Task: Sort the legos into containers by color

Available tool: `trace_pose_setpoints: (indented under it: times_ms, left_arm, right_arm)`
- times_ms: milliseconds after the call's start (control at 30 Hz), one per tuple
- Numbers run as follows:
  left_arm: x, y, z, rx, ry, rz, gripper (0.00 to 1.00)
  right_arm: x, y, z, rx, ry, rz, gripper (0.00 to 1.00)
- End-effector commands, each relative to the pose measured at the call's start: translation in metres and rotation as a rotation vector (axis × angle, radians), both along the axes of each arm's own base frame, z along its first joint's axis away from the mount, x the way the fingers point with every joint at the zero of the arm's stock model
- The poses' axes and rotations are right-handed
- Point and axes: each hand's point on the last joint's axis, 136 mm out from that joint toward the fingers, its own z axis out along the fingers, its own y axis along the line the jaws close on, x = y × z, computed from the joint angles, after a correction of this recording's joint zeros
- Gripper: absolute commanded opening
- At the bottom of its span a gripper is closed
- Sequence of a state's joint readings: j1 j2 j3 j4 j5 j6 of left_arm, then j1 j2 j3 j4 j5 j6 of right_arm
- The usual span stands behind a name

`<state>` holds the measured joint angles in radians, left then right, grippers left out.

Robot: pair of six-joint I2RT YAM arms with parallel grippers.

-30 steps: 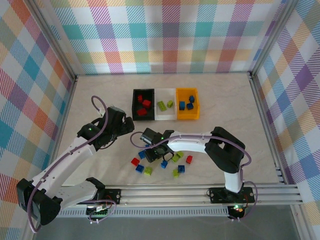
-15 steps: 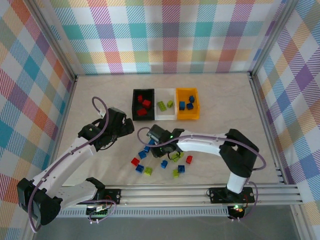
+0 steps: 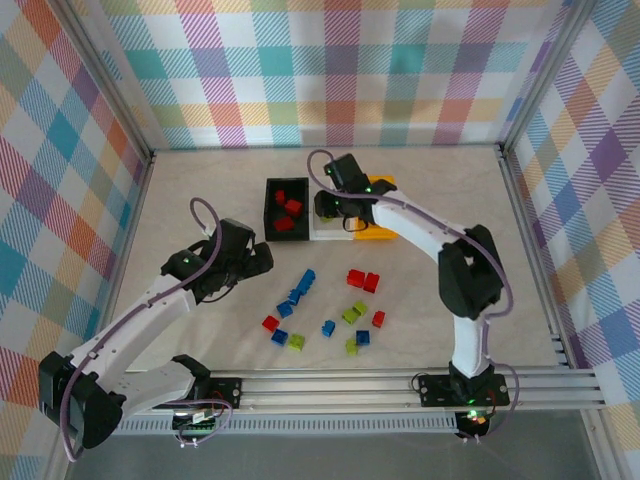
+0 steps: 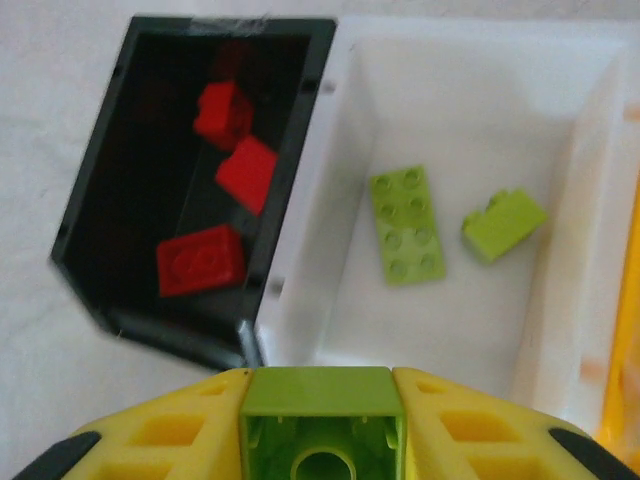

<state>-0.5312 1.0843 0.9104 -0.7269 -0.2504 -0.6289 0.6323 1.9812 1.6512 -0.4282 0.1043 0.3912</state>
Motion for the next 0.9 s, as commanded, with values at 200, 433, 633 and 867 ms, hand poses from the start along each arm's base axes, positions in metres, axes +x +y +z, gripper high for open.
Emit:
trace_pose_setpoints:
  times_ms: [200, 433, 633, 867]
  left_arm:
    - [-0.005, 0.0, -0.007, -0.011, 0.032, -0.014, 1.0]
    - [-0.003, -0.002, -0.004, -0.016, 0.027, -0.018, 1.0]
    - [0.0, -0.003, -0.001, -0.013, 0.017, -0.022, 1.0]
    - [0.0, -0.001, -0.007, -0.003, 0.023, -0.015, 1.0]
  right_arm:
    - [0.042, -0.007, -0.031, 0.01, 0.12, -0.09, 0.6]
    - [0.005, -0.008, 0.009, 0.092, 0.072, 0.003, 0.75]
    - [-0.098, -0.014, -0.006, 0.069, 0.124, 0.162, 0.77]
    - [-0.237, -0.011, -0.067, -0.123, 0.23, 0.424, 0.79]
